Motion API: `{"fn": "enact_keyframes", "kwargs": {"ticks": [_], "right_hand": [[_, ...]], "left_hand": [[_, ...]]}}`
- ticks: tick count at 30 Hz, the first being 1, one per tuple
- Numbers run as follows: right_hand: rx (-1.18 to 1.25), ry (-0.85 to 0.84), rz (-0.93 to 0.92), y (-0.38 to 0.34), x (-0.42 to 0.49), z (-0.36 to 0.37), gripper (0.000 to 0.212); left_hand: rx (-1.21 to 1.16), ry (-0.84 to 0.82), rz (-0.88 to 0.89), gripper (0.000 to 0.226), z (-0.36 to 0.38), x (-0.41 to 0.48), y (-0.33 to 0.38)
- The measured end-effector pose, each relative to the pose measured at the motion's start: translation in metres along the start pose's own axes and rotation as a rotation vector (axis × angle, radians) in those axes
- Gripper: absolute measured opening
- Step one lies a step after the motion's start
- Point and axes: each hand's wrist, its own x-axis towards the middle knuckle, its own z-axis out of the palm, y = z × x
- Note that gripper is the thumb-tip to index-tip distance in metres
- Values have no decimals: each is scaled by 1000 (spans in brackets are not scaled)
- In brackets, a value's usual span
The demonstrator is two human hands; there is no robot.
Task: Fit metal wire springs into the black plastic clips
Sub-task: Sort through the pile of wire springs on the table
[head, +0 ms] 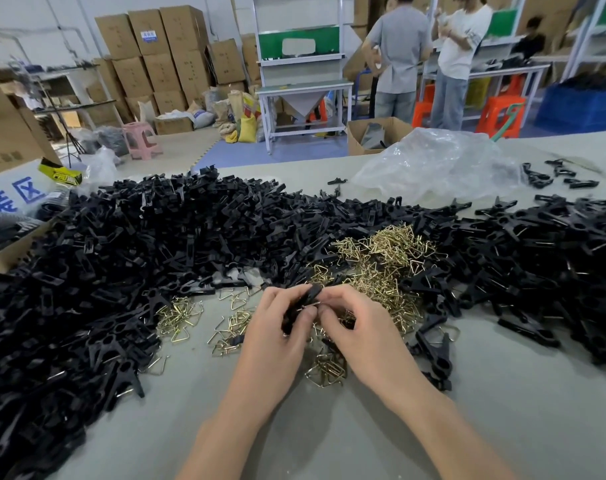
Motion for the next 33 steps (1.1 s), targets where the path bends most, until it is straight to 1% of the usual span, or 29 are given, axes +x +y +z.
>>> {"fn": "enact_keyframes", "kwargs": {"ticks": [2,4,7,11,13,16,18,20,22,25,27,31,33], "right_hand": [[27,-10,29,0,-1,-1,14],[56,-15,39,-2,-2,-3,13],[90,-14,45,-3,-2,-4,11],[120,-21,43,-3,-3,-5,7],[154,-11,43,-3,-2,-7,6],[245,24,72,-2,-1,-9,7],[312,46,86,-1,1,-9,4],[338,71,85,-1,2,-10,7],[329,100,77,-2,2,-10,8],[312,132,60,-2,2,-10,9],[343,137,65,-3,3,-8,11],[508,89,119,-5,6,-8,22],[578,65,155,-4,8,-9,27]], "left_hand": [[1,4,-28,23,-1,-1,-1],[-14,13,-61,25,-2,-1,0],[-6,23,-104,30,-2,1,-1],[2,56,-108,40,-6,-1,-2],[-4,53,-120,35,-6,-4,-2],[-37,92,-145,26,-6,-7,1],[-52,113,-171,26,-7,-7,2],[-62,112,-195,26,-7,-7,1],[-112,109,-215,23,-7,-7,2],[-258,127,-235,22,-6,-4,7],[-355,115,-241,22,-6,-1,11],[-493,-2,-264,29,-4,0,18],[-499,-45,-261,36,-4,-1,19]]}}
